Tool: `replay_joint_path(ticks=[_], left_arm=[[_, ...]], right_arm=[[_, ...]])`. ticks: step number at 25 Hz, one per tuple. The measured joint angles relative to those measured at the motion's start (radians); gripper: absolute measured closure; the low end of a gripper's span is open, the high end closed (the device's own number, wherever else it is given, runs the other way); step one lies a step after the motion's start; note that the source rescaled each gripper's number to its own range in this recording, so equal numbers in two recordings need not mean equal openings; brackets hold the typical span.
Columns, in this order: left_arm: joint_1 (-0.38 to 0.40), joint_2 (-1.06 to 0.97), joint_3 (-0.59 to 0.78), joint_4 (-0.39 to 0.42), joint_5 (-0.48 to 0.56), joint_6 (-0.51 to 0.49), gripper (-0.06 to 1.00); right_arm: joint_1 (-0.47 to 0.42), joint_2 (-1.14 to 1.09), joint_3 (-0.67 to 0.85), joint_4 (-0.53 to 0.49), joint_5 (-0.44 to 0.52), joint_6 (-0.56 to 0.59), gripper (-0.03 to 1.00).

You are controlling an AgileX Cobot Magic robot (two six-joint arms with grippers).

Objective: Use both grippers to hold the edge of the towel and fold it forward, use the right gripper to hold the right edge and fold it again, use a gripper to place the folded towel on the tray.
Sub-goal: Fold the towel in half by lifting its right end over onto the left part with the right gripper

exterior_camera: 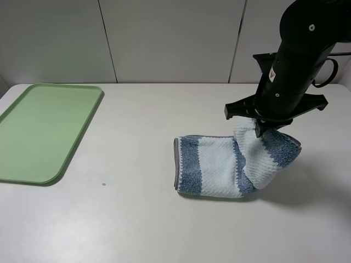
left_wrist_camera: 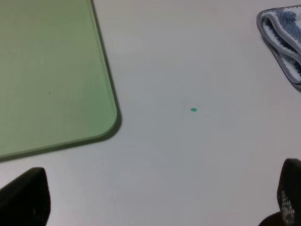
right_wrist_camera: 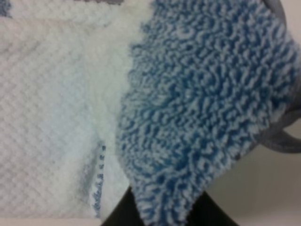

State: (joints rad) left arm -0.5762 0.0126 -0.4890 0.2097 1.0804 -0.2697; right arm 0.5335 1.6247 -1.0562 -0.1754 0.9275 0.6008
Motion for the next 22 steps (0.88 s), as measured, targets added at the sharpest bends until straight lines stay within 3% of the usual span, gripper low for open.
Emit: replay_joint_path(ticks=[12, 22], left_arm=[[0.0, 0.0, 0.0, 0.0, 0.0, 0.0, -0.02], [0.0, 0.0, 0.0, 0.0, 0.0, 0.0, -0.02]], right_arm=[[0.058, 0.0, 0.0, 0.014, -0.035, 0.012, 0.94], [0.07, 0.0, 0.0, 0.093, -0.11, -0.001, 0.94]])
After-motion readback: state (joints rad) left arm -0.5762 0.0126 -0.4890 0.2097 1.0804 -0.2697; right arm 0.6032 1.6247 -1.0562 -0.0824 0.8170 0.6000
